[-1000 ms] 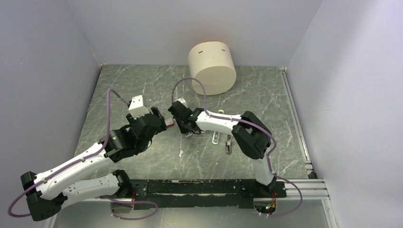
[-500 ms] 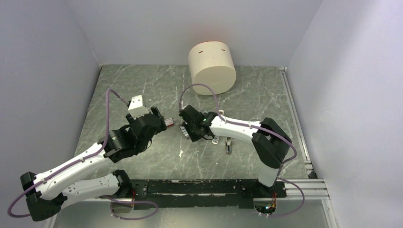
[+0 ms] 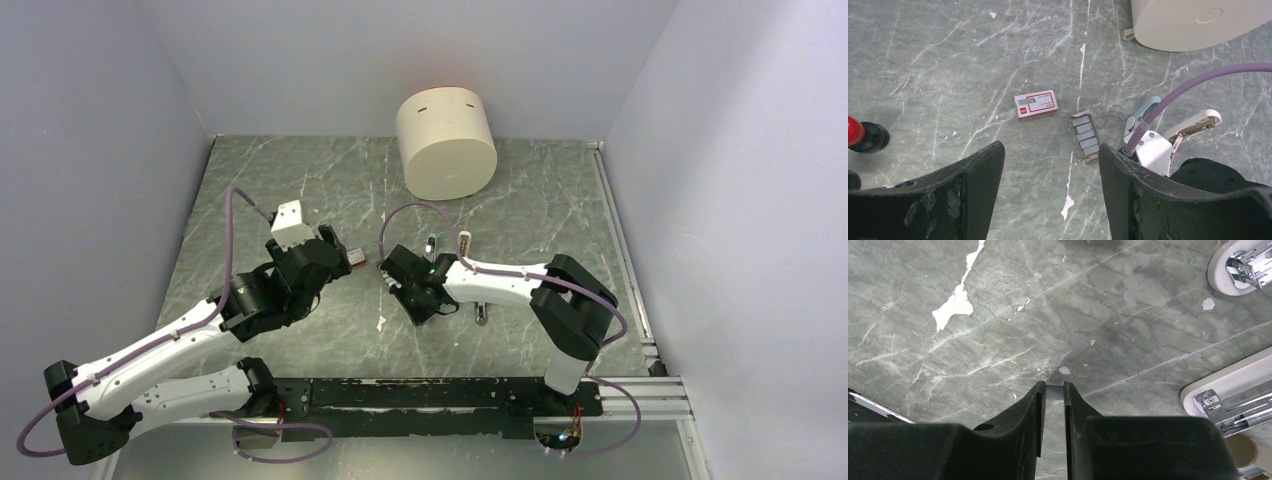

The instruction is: Load the staples into the stapler

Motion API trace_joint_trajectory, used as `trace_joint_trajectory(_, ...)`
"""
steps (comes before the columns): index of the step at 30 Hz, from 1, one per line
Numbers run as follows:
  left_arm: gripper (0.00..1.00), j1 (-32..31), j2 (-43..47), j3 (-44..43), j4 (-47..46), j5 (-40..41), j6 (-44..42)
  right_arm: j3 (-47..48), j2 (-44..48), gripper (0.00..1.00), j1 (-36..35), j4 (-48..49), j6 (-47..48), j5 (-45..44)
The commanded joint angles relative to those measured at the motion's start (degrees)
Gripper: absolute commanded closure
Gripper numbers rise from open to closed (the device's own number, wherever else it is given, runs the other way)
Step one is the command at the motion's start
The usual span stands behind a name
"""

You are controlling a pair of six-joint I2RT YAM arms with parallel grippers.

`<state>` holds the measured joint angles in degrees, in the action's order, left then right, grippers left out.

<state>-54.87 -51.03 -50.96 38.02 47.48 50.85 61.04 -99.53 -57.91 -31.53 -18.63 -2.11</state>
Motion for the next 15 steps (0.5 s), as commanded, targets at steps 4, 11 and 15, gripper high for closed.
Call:
trace_joint_trajectory(4, 0.27, 0.4, 0.0, -2.3, 0.4, 1.2, 0.1, 0.0, -1.4, 0.75, -0.1, -0.2, 1.3, -0.3)
trace_joint_trajectory(11, 0.26, 0.3, 0.4, -2.9, 0.0, 1.8, -0.8, 1.0, -1.5, 0.66, -0.3, -1.4, 0.3, -1.9)
trace_joint_trajectory(15, 0.26, 0.3, 0.2, -2.8, 0.4, 1.8, -0.5, 2.3, 0.4, 0.58, -0.2, -1.9, -3.1, -3.7)
